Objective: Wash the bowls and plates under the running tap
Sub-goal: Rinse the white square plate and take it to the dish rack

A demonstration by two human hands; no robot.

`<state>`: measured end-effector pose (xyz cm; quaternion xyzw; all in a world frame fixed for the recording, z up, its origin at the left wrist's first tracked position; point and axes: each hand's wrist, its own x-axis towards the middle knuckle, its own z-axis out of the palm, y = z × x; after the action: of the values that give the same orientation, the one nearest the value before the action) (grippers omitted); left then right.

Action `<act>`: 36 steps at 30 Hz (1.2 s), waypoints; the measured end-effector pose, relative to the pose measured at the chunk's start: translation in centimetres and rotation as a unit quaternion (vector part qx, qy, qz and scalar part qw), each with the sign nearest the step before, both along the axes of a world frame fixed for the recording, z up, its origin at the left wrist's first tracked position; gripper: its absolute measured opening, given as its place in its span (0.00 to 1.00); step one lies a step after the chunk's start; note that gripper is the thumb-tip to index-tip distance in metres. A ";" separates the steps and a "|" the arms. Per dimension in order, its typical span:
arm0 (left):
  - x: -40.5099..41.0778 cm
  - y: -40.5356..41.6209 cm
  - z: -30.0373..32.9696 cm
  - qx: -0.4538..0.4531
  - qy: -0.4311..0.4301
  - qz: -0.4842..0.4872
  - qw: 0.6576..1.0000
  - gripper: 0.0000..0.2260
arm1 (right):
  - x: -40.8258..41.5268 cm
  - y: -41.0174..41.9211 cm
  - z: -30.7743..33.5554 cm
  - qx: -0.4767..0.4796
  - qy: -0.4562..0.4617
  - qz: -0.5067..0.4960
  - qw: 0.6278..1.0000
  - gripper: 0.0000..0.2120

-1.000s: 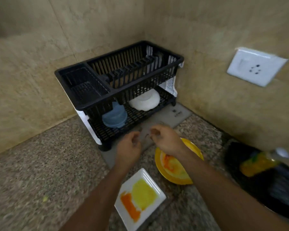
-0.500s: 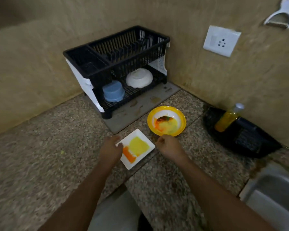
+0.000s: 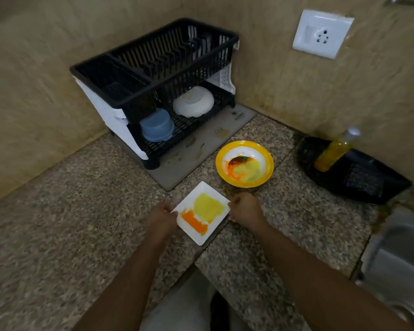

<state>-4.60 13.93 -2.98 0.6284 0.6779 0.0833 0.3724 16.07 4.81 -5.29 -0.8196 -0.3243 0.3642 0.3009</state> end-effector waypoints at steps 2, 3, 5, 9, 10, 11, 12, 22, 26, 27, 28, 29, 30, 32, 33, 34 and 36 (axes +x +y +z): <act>0.0 -0.6 0.2 -0.004 -0.006 -0.029 1.000 0.04 | 0.1 -1.2 0.7 0.007 0.033 -0.029 0.999 0.10; 0.2 -1.1 0.3 -0.015 -0.017 -0.045 0.999 0.03 | 0.6 -2.1 1.1 0.013 0.042 -0.043 0.998 0.10; 1.3 -2.4 0.6 -0.047 -0.043 -0.083 0.995 0.05 | 2.1 -4.7 2.0 0.025 0.039 -0.069 0.997 0.10; 6.9 -7.5 1.9 -0.116 -0.112 -0.150 0.975 0.05 | 6.5 -12.7 3.0 0.031 0.072 -0.155 0.985 0.08; 8.7 -9.1 2.1 -0.127 -0.121 -0.168 0.970 0.04 | 7.6 -15.0 3.3 0.034 0.075 -0.171 0.982 0.07; 10.5 -10.7 2.4 -0.134 -0.130 -0.186 0.965 0.04 | 8.7 -17.4 3.6 0.039 0.075 -0.188 0.978 0.06; 12.4 -12.4 2.6 -0.140 -0.146 -0.202 0.958 0.04 | 9.9 -19.7 3.9 0.048 0.075 -0.212 0.973 0.05; 27.2 -26.3 5.4 -0.166 -0.240 -0.319 0.902 0.07 | 20.7 -39.2 8.5 0.128 -0.060 -0.448 0.883 0.06; 31.3 -28.8 6.4 -0.190 -0.246 -0.353 0.882 0.06 | 25.7 -43.6 12.7 0.187 -0.240 -0.569 0.764 0.13; 32.2 -29.0 6.5 -0.193 -0.241 -0.366 0.878 0.06 | 26.8 -44.1 13.6 0.188 -0.267 -0.574 0.751 0.18; 32.9 -29.2 6.6 -0.195 -0.237 -0.373 0.875 0.06 | 27.8 -44.3 14.2 0.183 -0.289 -0.569 0.748 0.22; 33.8 -29.4 6.7 -0.199 -0.236 -0.380 0.872 0.06 | 28.7 -44.5 14.7 0.165 -0.304 -0.564 0.750 0.25; 34.6 -29.6 6.9 -0.201 -0.234 -0.387 0.869 0.06 | 29.5 -44.5 15.0 0.142 -0.312 -0.558 0.756 0.25; 35.9 -29.9 7.1 -0.202 -0.239 -0.397 0.863 0.05 | 30.8 -44.5 15.3 0.110 -0.325 -0.546 0.765 0.20; 36.6 -30.0 7.1 -0.201 -0.242 -0.400 0.861 0.05 | 31.3 -44.5 15.5 0.104 -0.334 -0.538 0.767 0.16; 37.1 -30.1 7.2 -0.200 -0.243 -0.402 0.860 0.06 | 32.0 -44.6 15.6 0.101 -0.346 -0.528 0.769 0.14; 37.8 -30.3 7.2 -0.199 -0.240 -0.410 0.857 0.06 | 32.7 -44.6 15.7 0.080 -0.364 -0.518 0.770 0.13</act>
<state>33.24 -16.36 4.18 0.7225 0.2508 -0.0649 0.6411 48.82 -39.75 10.40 -0.9075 0.0363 -0.1999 0.3677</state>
